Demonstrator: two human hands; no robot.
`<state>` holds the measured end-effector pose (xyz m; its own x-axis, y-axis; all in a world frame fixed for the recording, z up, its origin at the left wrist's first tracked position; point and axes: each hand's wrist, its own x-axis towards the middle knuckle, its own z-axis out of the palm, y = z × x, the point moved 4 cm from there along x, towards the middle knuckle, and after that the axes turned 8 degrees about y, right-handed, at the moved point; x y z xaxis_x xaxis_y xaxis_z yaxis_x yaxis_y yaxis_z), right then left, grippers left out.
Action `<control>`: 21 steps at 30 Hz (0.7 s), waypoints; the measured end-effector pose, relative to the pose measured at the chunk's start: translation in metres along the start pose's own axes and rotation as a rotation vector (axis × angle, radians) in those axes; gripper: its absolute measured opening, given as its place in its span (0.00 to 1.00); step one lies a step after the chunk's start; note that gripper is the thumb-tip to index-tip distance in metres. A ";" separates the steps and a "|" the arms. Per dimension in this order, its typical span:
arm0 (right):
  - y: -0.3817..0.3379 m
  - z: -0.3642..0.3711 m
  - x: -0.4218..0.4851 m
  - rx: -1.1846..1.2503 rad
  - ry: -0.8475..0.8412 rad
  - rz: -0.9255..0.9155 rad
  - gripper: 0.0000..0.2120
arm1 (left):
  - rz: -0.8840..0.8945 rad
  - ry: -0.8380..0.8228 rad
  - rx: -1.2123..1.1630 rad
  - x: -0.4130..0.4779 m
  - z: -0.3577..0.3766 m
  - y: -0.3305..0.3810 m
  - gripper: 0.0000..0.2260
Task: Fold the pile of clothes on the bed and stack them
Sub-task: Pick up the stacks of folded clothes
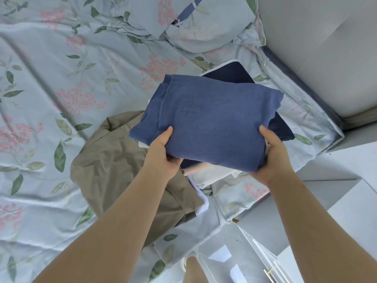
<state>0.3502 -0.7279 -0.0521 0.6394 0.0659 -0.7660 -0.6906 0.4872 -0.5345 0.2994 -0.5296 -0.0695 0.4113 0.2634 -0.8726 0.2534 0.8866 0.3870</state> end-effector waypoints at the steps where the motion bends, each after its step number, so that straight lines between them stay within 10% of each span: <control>1: -0.002 0.004 0.000 -0.047 -0.009 0.002 0.07 | 0.019 -0.007 0.014 0.001 -0.005 0.003 0.05; 7: 0.039 0.024 -0.003 -0.348 0.009 -0.010 0.14 | 0.175 -0.037 0.104 0.005 -0.046 0.046 0.09; 21: 0.284 0.046 -0.077 -0.219 0.133 0.201 0.19 | 0.266 -0.060 0.503 0.034 -0.205 0.134 0.17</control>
<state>0.1205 -0.5545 -0.1290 0.4428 0.0209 -0.8964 -0.8642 0.2765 -0.4204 0.1675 -0.3239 -0.1084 0.5631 0.4173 -0.7133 0.5140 0.4990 0.6977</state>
